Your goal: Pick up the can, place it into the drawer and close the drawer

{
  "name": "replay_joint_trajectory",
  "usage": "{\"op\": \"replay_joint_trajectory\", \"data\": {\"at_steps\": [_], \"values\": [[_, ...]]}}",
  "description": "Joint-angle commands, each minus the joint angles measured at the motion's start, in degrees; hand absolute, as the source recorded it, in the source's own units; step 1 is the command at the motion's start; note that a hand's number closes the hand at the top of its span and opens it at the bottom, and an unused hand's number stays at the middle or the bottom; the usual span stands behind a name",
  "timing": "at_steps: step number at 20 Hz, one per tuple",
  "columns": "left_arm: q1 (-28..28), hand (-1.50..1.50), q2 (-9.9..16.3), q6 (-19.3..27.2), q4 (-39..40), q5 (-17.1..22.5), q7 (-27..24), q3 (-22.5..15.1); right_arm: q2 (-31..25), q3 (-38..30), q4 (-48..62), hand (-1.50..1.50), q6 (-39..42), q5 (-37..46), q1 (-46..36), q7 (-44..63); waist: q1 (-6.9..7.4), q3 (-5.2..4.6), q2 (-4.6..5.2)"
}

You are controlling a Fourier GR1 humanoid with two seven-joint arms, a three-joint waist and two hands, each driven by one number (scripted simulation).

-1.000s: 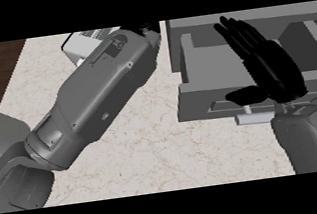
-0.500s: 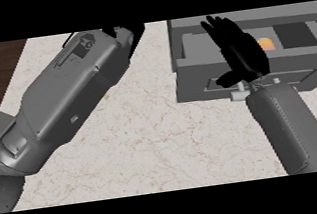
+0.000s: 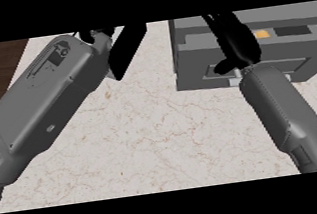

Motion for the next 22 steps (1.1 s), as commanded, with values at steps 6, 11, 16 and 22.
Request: {"op": "replay_joint_trajectory", "data": {"at_steps": [6,11,16,22], "values": [[2.56,-1.50,4.32,0.78,-7.05,-1.69,4.47,-0.14,1.09,-4.22,15.77,-1.50,-13.00,1.26,-5.88,0.55,1.33,0.86,1.22],[4.52,-1.50,4.52,0.86,-7.69,-3.07,3.55,0.78,-2.27,-6.18,21.74,-1.50,-12.86,1.52,-14.05,-0.06,1.14,0.84,1.52],[3.33,-1.50,4.54,2.50,-11.56,-4.07,6.31,-0.28,-2.98,-7.42,25.74,-1.50,-17.31,1.81,-16.50,0.24,2.38,0.91,1.92],[4.77,-1.50,6.47,2.61,-14.72,-4.58,7.94,0.19,-4.59,-7.94,28.63,-1.50,-17.48,2.57,-20.49,2.16,3.16,0.89,1.91]]}}
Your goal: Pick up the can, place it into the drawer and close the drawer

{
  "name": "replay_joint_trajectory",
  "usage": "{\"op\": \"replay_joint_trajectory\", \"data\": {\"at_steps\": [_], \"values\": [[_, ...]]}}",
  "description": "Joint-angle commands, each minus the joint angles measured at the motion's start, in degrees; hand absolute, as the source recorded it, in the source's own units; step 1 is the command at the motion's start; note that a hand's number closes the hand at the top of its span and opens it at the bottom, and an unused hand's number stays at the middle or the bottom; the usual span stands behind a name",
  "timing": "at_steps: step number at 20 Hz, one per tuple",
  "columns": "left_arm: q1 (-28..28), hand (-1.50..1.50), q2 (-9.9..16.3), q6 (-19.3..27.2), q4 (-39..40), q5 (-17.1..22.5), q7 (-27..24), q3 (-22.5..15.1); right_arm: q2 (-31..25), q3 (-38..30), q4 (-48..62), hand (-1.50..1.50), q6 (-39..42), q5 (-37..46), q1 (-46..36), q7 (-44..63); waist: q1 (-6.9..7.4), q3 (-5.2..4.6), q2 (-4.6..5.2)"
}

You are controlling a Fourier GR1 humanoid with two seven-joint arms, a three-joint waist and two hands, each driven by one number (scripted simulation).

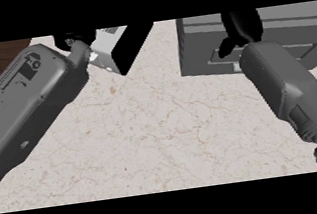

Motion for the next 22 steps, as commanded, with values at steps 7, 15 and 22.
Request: {"op": "replay_joint_trajectory", "data": {"at_steps": [7,15,22], "values": [[1.39,-1.50,-0.12,0.60,-4.32,-1.40,1.50,-0.89,-2.47,-2.00,3.83,-1.50,4.35,-0.90,-9.29,-0.08,1.70,0.01,0.55],[4.00,-1.50,2.16,0.08,-6.50,-0.95,2.35,0.18,1.60,-18.32,3.34,-1.50,13.73,-19.63,-9.81,-11.95,1.49,0.23,0.02],[3.33,-1.50,2.88,0.65,-7.91,-1.35,4.21,0.76,-0.26,-23.96,3.72,-1.50,18.26,-25.30,-9.89,-17.48,0.71,0.09,0.45]]}}
